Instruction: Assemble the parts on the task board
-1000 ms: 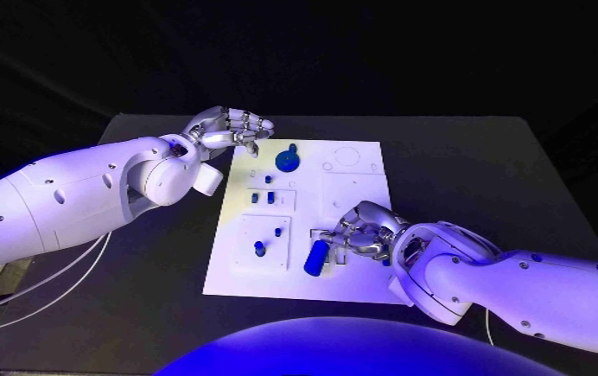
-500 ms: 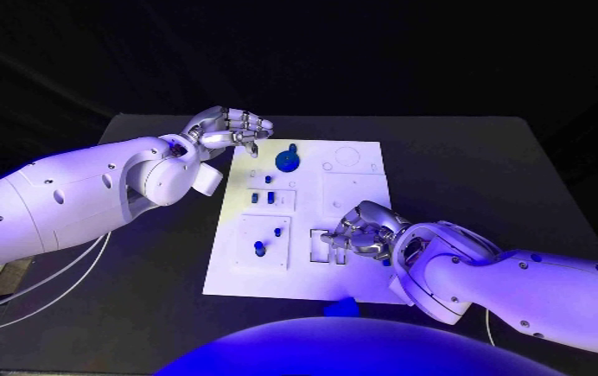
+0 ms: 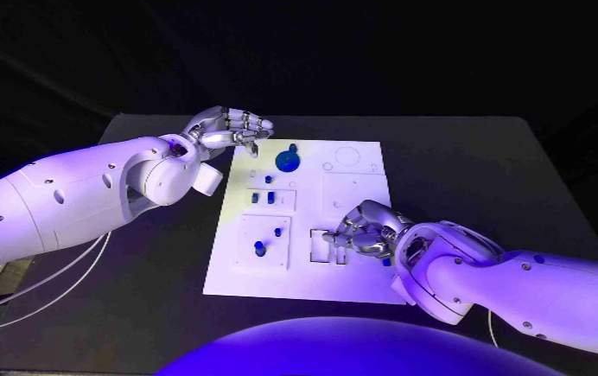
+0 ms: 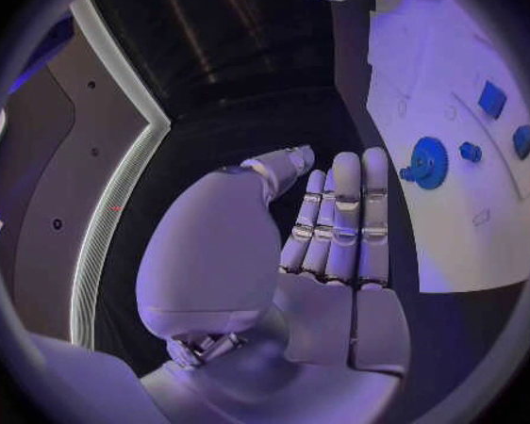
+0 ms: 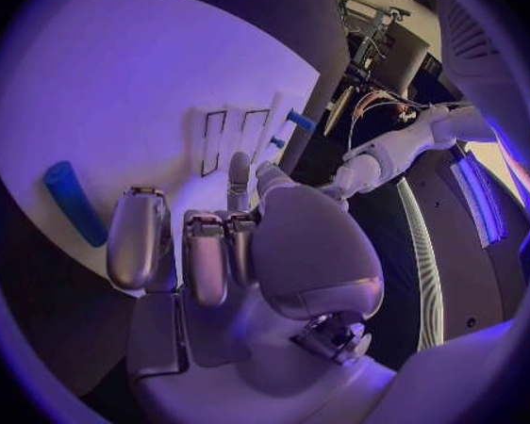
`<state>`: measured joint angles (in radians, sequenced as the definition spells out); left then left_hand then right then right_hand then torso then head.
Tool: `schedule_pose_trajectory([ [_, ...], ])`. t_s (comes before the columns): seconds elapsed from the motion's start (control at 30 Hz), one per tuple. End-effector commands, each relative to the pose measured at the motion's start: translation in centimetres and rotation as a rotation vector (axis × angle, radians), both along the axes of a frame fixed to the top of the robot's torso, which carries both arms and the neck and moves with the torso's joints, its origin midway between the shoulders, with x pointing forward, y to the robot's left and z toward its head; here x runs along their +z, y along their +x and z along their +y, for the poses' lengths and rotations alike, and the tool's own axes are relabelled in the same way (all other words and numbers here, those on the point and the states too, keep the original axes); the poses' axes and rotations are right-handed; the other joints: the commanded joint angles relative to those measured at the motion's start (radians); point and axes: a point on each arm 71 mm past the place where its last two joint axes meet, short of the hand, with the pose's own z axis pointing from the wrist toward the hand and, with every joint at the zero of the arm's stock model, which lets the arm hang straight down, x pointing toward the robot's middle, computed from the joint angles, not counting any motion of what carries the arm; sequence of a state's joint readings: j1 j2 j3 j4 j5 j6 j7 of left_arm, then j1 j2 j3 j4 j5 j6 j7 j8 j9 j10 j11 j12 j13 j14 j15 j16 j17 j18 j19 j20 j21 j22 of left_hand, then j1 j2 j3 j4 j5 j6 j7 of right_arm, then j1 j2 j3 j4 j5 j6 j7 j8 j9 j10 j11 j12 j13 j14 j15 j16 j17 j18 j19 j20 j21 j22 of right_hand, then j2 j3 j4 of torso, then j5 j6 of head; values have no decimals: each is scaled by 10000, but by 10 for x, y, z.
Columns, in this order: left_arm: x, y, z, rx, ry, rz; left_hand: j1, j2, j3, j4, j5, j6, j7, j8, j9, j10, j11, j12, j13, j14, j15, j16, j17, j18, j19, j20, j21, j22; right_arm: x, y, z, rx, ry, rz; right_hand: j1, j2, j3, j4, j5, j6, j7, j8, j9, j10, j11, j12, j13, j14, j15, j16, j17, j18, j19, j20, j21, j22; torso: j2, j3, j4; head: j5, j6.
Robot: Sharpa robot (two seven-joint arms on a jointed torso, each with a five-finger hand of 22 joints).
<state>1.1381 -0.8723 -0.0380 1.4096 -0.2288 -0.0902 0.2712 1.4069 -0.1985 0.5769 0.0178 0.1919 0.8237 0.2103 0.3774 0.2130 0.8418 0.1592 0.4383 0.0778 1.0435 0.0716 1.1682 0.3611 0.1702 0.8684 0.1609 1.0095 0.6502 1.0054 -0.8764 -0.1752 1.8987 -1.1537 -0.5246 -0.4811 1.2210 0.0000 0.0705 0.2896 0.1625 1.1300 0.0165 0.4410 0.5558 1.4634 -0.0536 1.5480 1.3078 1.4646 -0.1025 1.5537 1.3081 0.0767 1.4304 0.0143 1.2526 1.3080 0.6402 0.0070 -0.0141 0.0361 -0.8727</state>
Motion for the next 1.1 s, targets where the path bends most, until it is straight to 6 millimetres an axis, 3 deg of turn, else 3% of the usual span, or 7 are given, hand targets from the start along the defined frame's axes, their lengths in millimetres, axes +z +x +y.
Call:
schedule_pose_trajectory([
  [0.03,1,-1,-2,-147,-116,-19,-48,65,0,-72,47,-90,60,36,-12,-69,-31,36,0,-91,13,64,-4,149,-56,40,16,3,2,-1,2,304,102,-286,52,-105,-32,-34,-53,-85,4,-57,9,966,20,-86,2408,915,-29,13,1831,-64,17,-54,-3,859,4,0,0,-9,1],
  [0.3,1,-1,-3,-149,-134,-49,-48,65,0,-72,47,-90,60,36,-12,-69,-31,36,0,-91,13,64,-4,149,-56,40,16,3,5,1,-4,403,247,-501,244,-285,-25,-62,-49,-151,14,-88,12,938,27,-167,2355,911,-26,6,1806,-54,-6,-53,-59,843,-1,1,-1,-4,1],
  [0.37,2,-1,-2,-131,-145,-86,-64,62,26,-96,49,-127,62,96,-21,-120,-28,100,-2,-105,16,79,-7,149,-74,43,39,15,7,2,-6,484,369,-696,401,-462,-34,-69,-49,-268,57,-158,-2,894,59,-294,2273,899,-7,-10,1744,-39,-44,-41,-148,808,-5,2,-1,2,1],
  [0.53,2,-1,-2,-100,-161,-143,-64,62,26,-96,49,-127,62,96,-21,-120,-28,100,-2,-105,16,79,-7,149,-74,43,39,15,16,8,-14,574,537,-1272,931,-953,-41,-107,-50,-917,398,-687,-181,828,344,-453,2183,882,218,-36,1650,-29,-107,120,-298,771,-5,-5,0,-4,1],
  [0.77,2,-1,-2,-85,-171,-174,-64,62,26,-96,49,-127,62,96,-21,-120,-28,100,-2,-105,16,79,-7,149,-74,43,39,15,27,12,-25,713,502,-1949,1274,-1395,-186,-106,-53,-1427,746,-1290,-360,772,648,-564,2128,874,481,-47,1615,-15,-142,352,-398,766,-8,-5,7,-14,1],
  [0.87,2,-1,-1,-75,-174,-188,-64,62,26,-96,49,-127,62,96,-21,-120,-28,100,-2,-105,16,79,-7,149,-74,43,39,15,32,14,-31,769,430,-2212,1429,-1573,-293,-119,-53,-1568,831,-1451,-380,706,726,-704,2046,864,551,-58,1570,0,-173,428,-469,749,-10,-6,-1,-12,1],
  [1.1,4,-1,0,-9,-264,-311,-117,55,17,-77,42,-152,65,121,-27,-126,-26,141,1,-120,24,82,-10,145,-93,51,37,14,44,20,-47,719,528,-2882,1572,-1742,-579,-42,-50,-1901,979,-1716,-383,428,862,-1283,1696,805,672,-130,1295,89,-381,547,-920,554,-11,-6,-5,-40,83],
])
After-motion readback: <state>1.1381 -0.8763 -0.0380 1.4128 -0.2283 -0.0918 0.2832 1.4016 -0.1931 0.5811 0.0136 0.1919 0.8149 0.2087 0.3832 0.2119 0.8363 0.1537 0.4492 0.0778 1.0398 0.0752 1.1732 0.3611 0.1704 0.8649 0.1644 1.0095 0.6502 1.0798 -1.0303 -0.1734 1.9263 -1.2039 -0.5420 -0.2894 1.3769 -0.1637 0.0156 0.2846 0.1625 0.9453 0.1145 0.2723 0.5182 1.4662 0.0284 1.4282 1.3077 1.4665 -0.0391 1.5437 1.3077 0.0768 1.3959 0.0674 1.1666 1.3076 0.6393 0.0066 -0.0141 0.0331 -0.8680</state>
